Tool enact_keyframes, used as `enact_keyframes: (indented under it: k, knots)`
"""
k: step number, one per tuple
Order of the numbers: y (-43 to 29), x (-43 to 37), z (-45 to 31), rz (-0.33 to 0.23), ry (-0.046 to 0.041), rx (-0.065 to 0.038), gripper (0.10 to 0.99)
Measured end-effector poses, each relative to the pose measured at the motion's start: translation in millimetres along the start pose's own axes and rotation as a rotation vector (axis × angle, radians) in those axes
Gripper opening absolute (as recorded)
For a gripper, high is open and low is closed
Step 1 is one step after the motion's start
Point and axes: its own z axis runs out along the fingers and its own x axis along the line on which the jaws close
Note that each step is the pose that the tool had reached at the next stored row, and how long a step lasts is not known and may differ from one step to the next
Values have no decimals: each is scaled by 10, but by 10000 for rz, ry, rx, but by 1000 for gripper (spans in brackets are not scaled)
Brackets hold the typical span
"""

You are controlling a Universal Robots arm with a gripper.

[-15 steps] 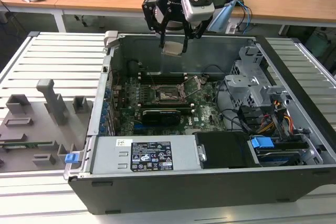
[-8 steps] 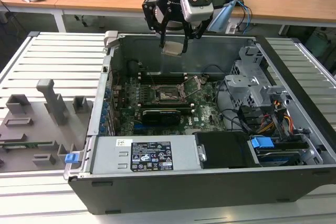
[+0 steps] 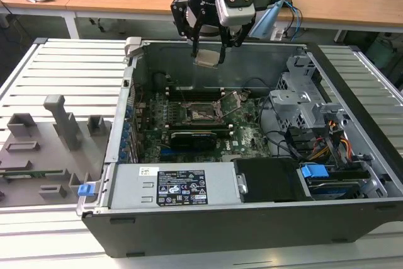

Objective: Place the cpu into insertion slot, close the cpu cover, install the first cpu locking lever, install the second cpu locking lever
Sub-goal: 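Place the cpu into insertion slot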

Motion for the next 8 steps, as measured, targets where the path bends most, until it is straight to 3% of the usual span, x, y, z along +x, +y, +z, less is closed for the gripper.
enact_keyframes:
  k: [8]
  knots:
    - [0,0,1,478,-43,-8,541]
